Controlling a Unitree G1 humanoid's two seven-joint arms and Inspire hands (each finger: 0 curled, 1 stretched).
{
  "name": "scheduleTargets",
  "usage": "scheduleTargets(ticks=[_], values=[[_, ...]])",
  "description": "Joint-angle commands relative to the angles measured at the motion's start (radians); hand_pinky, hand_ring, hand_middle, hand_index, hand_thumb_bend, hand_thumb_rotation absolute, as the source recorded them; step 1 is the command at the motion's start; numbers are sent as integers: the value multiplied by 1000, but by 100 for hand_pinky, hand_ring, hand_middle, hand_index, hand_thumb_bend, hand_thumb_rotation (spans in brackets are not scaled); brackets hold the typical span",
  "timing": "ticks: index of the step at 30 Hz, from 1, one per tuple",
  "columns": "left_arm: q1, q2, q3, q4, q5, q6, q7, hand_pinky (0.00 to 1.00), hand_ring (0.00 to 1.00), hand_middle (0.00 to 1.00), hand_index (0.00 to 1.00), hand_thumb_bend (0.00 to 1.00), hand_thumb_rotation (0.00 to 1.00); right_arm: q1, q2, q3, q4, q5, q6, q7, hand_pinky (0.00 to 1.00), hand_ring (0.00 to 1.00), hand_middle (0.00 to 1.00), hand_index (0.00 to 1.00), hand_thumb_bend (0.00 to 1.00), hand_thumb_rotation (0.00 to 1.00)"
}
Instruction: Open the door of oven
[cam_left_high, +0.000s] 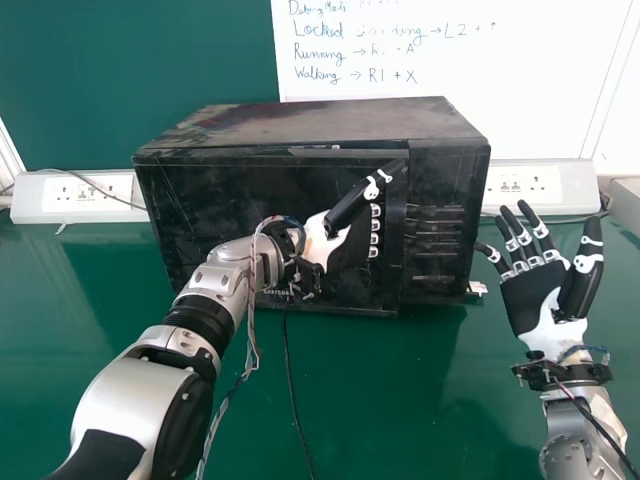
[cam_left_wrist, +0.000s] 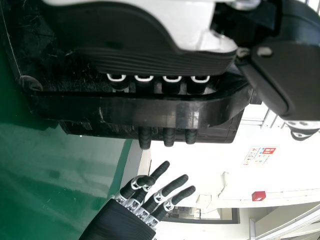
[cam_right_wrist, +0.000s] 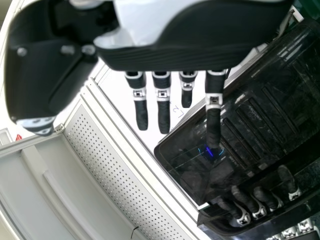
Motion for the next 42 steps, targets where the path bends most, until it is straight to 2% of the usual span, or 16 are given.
scheduleTargets(ticks=[1,9,15,25,33,42], values=[[-9,-18,-1,6,4,-9,-28,51,70,84,86,89,82,2,10,3,-6,1,-3,-6,63,70,77,79,100,92],[-12,-21,0,6,2,-5,-36,51,69,84,87,87,82,5,10,6,-10,-2,-3,-11,62,67,72,75,100,91],[-8,-18,-5,-1,6,-3,-36,52,70,83,86,87,82,4,12,6,-11,7,10,-10,61,63,66,68,100,89],[5,4,-5,-46,-7,3,-97,50,67,80,84,87,82,2,13,9,-11,2,9,-12,58,57,63,64,100,88],[52,25,-42,-154,16,16,-98,53,69,80,84,85,82,2,10,8,-8,1,11,-12,56,52,60,63,100,88],[128,50,-46,-295,-4,67,-130,49,69,80,82,82,83,-2,11,5,-9,11,32,-12,57,50,56,60,100,86]])
